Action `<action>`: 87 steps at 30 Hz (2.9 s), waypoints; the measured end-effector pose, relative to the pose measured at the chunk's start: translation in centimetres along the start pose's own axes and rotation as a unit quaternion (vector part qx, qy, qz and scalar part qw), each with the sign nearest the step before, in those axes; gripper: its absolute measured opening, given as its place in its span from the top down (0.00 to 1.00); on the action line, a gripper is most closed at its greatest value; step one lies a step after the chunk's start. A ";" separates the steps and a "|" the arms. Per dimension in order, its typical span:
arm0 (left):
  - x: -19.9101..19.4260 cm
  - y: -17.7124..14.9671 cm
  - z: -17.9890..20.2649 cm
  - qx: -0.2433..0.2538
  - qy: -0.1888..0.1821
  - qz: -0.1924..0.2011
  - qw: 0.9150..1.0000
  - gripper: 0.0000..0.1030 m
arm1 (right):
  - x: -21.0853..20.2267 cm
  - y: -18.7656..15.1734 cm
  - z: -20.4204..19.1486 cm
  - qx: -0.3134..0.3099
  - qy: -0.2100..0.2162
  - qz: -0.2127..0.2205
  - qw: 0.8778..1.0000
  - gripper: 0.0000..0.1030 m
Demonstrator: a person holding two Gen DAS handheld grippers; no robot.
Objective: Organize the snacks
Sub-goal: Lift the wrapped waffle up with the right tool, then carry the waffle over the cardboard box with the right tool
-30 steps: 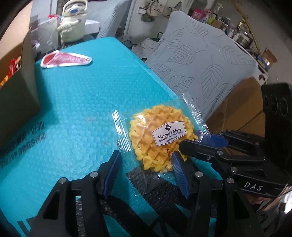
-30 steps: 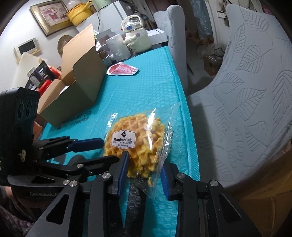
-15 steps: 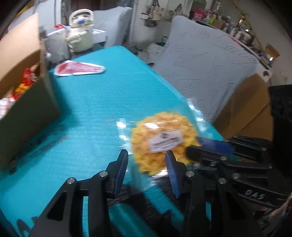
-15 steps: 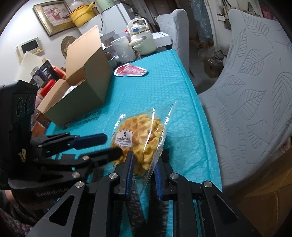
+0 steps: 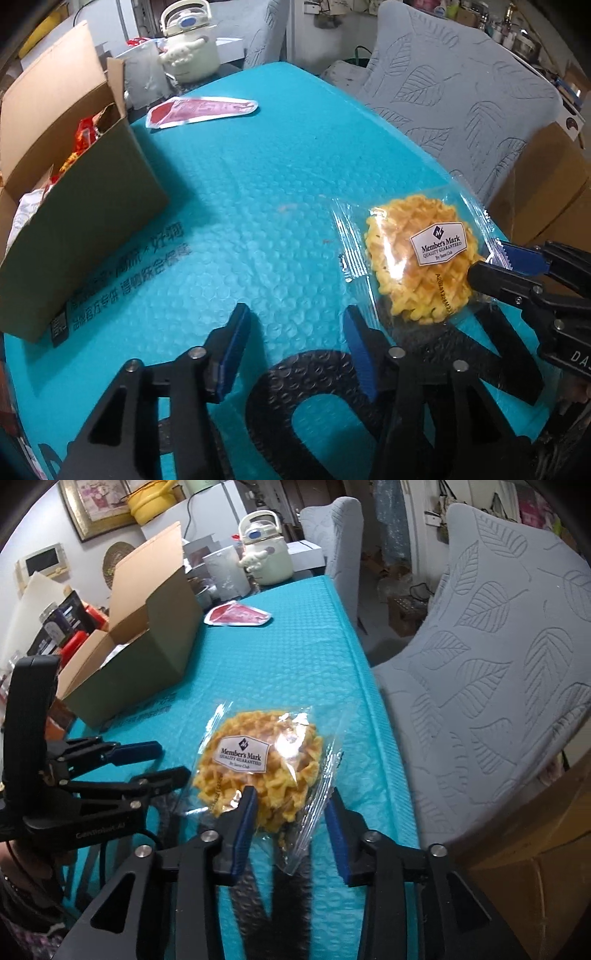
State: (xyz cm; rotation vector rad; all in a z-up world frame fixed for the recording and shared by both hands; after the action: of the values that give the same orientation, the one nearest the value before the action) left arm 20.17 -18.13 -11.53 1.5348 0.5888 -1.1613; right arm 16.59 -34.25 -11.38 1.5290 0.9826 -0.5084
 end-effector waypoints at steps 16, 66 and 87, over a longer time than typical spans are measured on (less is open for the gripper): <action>0.9 2.5 1.5 0.018 -0.061 -0.009 0.998 0.04 | 0.1 1.2 1.3 -0.016 0.001 -0.002 1.000 0.44; -10.7 2.7 -5.7 0.000 -0.112 0.178 0.978 0.37 | -3.7 6.9 -10.9 -0.103 0.093 0.117 0.983 0.87; -15.4 7.3 -21.6 -0.084 0.022 0.273 0.958 0.37 | 3.5 19.8 -23.4 -0.227 0.177 0.138 0.948 0.87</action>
State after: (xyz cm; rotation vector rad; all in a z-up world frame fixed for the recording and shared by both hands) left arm 28.00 2.83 4.44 1.4518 0.2535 -0.6385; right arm 29.63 -9.99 2.53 1.3243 1.0464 0.1951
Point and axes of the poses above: each gripper's, at about its wrist camera, not at the fingertips, and x roughly the way its jaws point, z to its right, y to its top, the point moved 1 cm from there along x, roughly the way its jaws point, and after that the axes turned 5 degrees about -x, right-handed, at the moved point
